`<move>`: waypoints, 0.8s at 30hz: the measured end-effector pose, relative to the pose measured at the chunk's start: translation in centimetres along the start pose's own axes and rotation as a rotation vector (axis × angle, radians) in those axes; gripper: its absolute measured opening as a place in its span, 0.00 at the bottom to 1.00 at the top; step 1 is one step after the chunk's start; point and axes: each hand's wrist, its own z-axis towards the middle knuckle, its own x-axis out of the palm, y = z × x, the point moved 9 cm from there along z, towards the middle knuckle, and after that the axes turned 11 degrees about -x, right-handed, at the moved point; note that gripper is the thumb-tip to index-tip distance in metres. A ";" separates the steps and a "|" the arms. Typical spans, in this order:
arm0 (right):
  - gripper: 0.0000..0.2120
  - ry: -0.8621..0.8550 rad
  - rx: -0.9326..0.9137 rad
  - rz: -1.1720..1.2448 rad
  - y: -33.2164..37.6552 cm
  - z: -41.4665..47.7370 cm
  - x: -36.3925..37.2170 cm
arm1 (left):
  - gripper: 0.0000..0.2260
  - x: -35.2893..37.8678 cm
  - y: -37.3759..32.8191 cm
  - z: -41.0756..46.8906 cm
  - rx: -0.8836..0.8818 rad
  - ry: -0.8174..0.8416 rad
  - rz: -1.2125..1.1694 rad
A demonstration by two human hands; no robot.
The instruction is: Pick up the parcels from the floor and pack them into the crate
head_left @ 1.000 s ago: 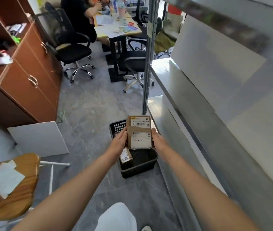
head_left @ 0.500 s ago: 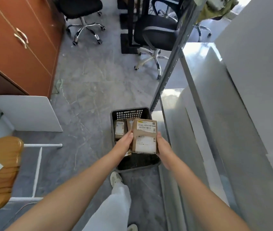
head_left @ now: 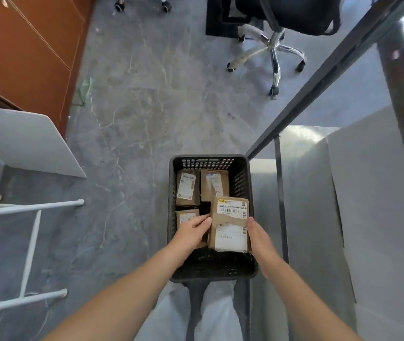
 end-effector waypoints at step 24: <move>0.20 -0.010 0.059 -0.362 -24.4 32.5 5.4 | 0.15 -0.5 16.5 34.7 -0.090 -0.492 0.197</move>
